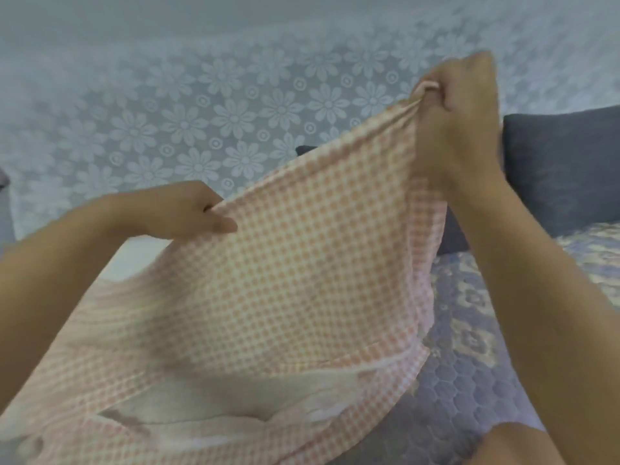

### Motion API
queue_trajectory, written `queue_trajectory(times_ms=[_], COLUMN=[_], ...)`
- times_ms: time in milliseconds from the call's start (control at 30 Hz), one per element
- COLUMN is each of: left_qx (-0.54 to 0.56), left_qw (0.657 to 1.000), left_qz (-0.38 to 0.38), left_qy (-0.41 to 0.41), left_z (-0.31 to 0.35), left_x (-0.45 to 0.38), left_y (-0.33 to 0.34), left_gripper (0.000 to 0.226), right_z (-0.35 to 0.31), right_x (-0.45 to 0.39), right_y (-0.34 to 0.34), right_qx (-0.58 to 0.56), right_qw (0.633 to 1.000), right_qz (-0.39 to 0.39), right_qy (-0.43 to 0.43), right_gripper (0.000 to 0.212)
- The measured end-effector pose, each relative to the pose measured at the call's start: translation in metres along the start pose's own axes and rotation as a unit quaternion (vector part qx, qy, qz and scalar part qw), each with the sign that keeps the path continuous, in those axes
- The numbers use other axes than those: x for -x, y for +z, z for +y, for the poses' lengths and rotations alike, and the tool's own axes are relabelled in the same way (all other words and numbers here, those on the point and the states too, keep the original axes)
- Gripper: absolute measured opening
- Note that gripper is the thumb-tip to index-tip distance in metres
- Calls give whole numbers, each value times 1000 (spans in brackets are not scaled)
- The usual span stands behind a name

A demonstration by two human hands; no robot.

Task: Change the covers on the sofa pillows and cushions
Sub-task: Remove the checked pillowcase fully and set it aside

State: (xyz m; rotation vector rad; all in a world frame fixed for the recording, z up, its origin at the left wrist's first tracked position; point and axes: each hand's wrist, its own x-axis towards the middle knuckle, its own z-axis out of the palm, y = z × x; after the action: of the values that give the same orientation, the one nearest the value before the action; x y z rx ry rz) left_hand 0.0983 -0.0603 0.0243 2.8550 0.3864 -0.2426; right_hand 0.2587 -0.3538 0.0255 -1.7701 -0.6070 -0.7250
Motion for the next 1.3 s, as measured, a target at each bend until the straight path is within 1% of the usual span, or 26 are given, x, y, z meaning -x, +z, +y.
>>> queue_trajectory(times_ms=[33,67,100,133,167,200,233,267,300,333,400,467,533,567,600,667,700,767,833,900,967,1067,1133,1200,1267,1300], left_qx=[-60,-113,-158,-170,-146,-89,-15,28,28,-2,-42,-49,-17,-11,-9,-10,-25,-67,-97,-130,-151,-117,-19,60,62,42], left_qw=[997,986,969,951,944,947,957,971,985,992,995,992,979,971,968,971,974,979,980,975,965,958,952,948,964,976], left_qz=[32,76,135,205,248,268,259,211,143,92,68,118,185,211,220,203,187,169,172,183,213,262,298,295,209,150], left_qy=[-44,-92,-134,-156,-162,-154,-132,-109,-96,-87,-65,18,86,109,122,127,125,94,33,8,2,28,64,108,152,153], left_z=[-10,-14,-15,-10,-2,6,15,22,29,31,32,38,46,48,52,63,67,71,70,66,60,54,64,90,120,132], left_x=[-20,-39,-58,-70,-82,-93,-100,-102,-96,-88,-58,-15,22,37,49,68,73,73,66,57,51,54,67,81,87,86], left_y=[-9,-15,-17,-15,-8,3,19,41,68,98,163,223,267,286,301,322,332,349,361,364,359,347,338,333,337,346], left_gripper=[49,48,39,27,22,30,45,66,85,94,83,70,60,50,42,34,35,45,57,58,52,31,26,25,15,15], right_z=[11,24,39,52,62,73,81,88,91,103,133,165,180,181,182,173,167,158,148,142,137,126,128,151,180,195], right_x=[-16,-31,-41,-48,-53,-52,-43,-25,-1,28,94,161,202,212,219,233,243,265,277,277,272,256,246,248,256,259], right_y=[13,28,43,55,60,61,59,52,43,38,31,28,31,33,38,45,48,55,63,71,71,42,9,-18,-34,-38], right_qx=[82,134,144,138,100,20,-54,-92,-81,-49,9,86,124,102,59,-24,-32,-27,-29,-27,7,-52,-86,-70,-70,-81], right_qw=[995,982,966,954,950,949,942,932,922,912,880,827,767,758,763,790,799,797,783,786,822,874,886,871,811,777], right_qz=[-47,-115,-175,-201,-201,-198,-207,-226,-255,-283,-324,-367,-439,-445,-423,-382,-403,-462,-484,-470,-403,-191,-40,54,84,75], right_qy=[23,72,127,176,215,245,259,267,281,292,347,416,452,467,485,480,445,389,390,400,403,443,454,484,575,620], right_gripper=[22,20,18,18,21,30,47,63,70,70,57,51,69,81,86,78,74,88,98,97,76,38,30,27,24,36])
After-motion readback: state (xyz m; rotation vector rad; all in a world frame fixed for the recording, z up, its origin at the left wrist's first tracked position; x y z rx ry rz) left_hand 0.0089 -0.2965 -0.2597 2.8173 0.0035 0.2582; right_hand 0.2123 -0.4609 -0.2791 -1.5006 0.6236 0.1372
